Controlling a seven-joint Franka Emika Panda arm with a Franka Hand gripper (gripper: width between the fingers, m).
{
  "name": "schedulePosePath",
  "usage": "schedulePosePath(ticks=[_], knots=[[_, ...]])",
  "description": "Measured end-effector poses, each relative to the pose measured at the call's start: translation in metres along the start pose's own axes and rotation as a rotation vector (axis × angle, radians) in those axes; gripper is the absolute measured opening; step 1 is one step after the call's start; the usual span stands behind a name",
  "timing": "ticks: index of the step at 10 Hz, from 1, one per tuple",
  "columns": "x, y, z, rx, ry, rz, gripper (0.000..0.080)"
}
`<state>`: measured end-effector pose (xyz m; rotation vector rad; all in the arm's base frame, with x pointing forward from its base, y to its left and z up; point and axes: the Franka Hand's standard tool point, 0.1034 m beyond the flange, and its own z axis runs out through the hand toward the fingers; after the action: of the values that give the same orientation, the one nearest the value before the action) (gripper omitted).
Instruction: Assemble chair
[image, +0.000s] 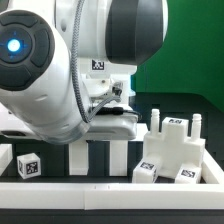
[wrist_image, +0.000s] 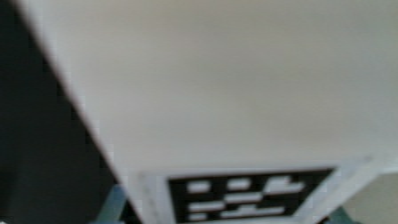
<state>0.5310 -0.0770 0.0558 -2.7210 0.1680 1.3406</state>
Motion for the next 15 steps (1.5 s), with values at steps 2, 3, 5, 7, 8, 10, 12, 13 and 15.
schedulePosePath(ticks=[2,3,5,7,8,10,12,13,15], knots=[[0.000,0.004,-0.005,-0.001,0.043,-0.044,0.0282],[-0.006,0.012,-0.006,0.000,0.079,-0.079,0.0282],[-0.009,0.021,-0.010,-0.009,0.301,-0.111,0.0282],[-0.005,0.023,-0.010,-0.006,0.428,-0.103,0.0284],[-0.001,0.025,-0.014,-0.014,0.505,-0.101,0.0284],[0.013,0.026,-0.018,0.004,0.687,-0.062,0.0284],[0.024,0.033,-0.018,0.000,0.847,-0.036,0.0284],[0.029,0.033,-0.010,-0.018,0.905,-0.029,0.0284],[0.037,0.034,0.003,-0.052,1.005,-0.022,0.0284]])
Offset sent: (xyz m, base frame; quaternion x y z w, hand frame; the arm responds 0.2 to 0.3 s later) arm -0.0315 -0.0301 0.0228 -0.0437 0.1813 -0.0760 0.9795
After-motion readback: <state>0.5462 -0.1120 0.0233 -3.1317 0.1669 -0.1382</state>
